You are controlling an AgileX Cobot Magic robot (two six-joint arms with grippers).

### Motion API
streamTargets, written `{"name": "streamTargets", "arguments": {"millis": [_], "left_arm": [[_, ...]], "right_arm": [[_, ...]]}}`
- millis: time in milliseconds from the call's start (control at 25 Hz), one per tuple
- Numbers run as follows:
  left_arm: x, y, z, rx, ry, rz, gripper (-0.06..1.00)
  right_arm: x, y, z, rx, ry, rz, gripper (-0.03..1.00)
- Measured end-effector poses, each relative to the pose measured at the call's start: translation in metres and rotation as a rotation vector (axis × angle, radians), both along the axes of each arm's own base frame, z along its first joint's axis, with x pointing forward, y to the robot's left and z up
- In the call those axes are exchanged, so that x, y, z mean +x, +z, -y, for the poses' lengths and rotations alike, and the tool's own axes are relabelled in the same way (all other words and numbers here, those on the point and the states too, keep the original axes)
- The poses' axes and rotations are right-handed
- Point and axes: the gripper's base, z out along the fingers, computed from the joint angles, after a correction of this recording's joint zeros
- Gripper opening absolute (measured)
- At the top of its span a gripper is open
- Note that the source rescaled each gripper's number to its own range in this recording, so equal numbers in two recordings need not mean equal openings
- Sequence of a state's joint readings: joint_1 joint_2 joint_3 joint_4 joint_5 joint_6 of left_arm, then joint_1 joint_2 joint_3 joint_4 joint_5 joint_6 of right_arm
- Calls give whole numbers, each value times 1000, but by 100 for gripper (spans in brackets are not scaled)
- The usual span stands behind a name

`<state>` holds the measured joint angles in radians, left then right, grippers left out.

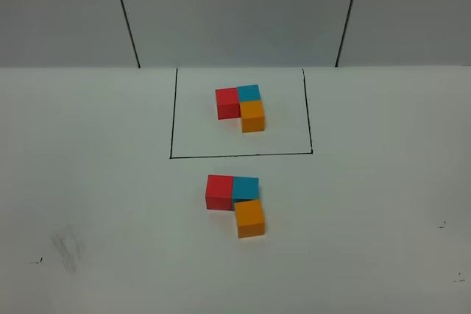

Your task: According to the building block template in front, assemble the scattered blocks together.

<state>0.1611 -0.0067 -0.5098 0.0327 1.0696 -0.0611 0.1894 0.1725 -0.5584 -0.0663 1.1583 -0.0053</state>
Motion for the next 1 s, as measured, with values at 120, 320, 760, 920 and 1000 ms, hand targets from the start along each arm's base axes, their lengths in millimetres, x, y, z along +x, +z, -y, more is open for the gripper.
{"name": "streamTargets", "arguments": {"millis": [120, 320, 760, 920, 1000], "left_arm": [[0, 0, 0, 0, 0, 0, 100], [0, 0, 0, 0, 0, 0, 100], [0, 0, 0, 0, 0, 0, 100], [0, 0, 0, 0, 0, 0, 100], [0, 0, 0, 0, 0, 0, 100]], "right_arm": [[-4, -6, 0, 9, 4, 30, 83], [-6, -10, 0, 25, 9, 103, 77], [-5, -9, 0, 27, 10, 114, 58], [-5, -9, 0, 27, 10, 114, 50], [-5, -9, 0, 26, 10, 114, 46]]}}
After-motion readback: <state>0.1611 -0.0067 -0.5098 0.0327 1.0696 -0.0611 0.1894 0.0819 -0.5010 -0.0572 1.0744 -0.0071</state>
